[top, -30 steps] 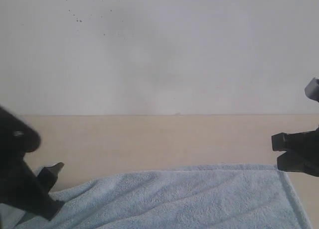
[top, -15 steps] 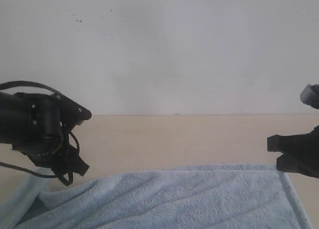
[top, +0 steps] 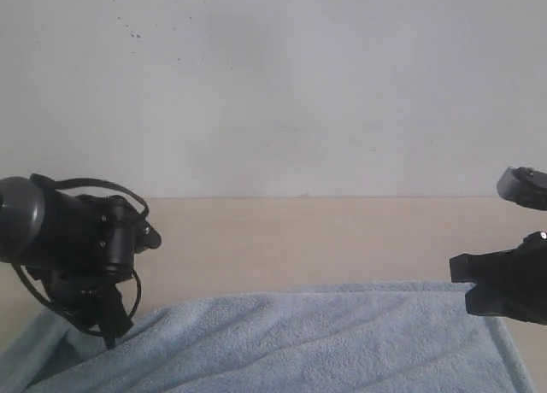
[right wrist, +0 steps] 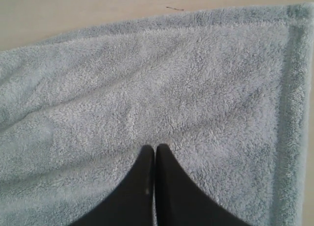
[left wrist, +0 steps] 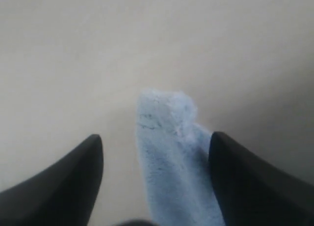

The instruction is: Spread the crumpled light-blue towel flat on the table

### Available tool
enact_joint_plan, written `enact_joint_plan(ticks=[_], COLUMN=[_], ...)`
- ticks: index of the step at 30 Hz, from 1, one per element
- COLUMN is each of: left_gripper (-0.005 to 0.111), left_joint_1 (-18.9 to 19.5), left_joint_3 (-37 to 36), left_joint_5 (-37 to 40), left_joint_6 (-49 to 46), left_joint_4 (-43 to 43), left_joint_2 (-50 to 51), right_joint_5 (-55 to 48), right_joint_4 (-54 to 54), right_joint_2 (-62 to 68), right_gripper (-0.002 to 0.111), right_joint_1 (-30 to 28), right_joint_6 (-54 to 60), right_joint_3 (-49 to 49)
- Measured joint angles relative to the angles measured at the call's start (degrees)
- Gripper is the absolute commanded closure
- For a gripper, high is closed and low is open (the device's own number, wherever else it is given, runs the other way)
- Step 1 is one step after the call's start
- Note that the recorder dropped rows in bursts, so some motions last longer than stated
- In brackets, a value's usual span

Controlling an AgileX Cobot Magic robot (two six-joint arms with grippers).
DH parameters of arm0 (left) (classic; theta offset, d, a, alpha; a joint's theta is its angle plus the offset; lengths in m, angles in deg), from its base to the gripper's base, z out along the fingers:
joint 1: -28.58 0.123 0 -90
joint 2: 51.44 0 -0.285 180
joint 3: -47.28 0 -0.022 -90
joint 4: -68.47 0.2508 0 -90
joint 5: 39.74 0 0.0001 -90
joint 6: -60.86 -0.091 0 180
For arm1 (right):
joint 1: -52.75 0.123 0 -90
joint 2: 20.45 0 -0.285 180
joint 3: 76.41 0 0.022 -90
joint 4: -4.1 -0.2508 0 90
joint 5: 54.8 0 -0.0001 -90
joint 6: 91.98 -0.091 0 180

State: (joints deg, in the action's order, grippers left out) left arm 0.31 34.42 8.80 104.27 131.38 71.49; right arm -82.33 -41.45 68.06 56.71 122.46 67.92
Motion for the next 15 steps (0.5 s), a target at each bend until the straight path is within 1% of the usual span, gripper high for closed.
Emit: enact_joint_plan(ticks=[2, 4, 8, 10, 15], left_gripper=[0.058, 0.067, 0.088, 0.101, 0.103], left_joint_1=[0.2, 1.1, 2.9, 3.5, 5.0], left_joint_3=[0.0, 0.0, 0.2, 0.2, 0.2], left_joint_5=[3.1, 4.0, -0.2, -1.7, -2.3], left_joint_6=[3.5, 7.8, 10.9, 11.8, 14.5], left_joint_4=[4.1, 6.1, 3.5, 2.0, 1.9], left_joint_2=[1.7, 2.4, 2.4, 2.4, 1.6], right_joint_5=[-0.4, -0.6, -0.7, -0.7, -0.1], right_joint_4=[-0.4, -1.0, -1.6, -1.8, -1.9], right_joint_2=[0.0, 0.0, 0.0, 0.0, 0.0], right_gripper=[0.109, 0.109, 0.109, 0.109, 0.109], right_joint_1=[0.0, 0.0, 0.0, 0.0, 0.0], right_joint_6=[0.5, 0.6, 0.7, 0.7, 0.8], right_joint_3=[0.0, 0.0, 0.0, 0.0, 0.0])
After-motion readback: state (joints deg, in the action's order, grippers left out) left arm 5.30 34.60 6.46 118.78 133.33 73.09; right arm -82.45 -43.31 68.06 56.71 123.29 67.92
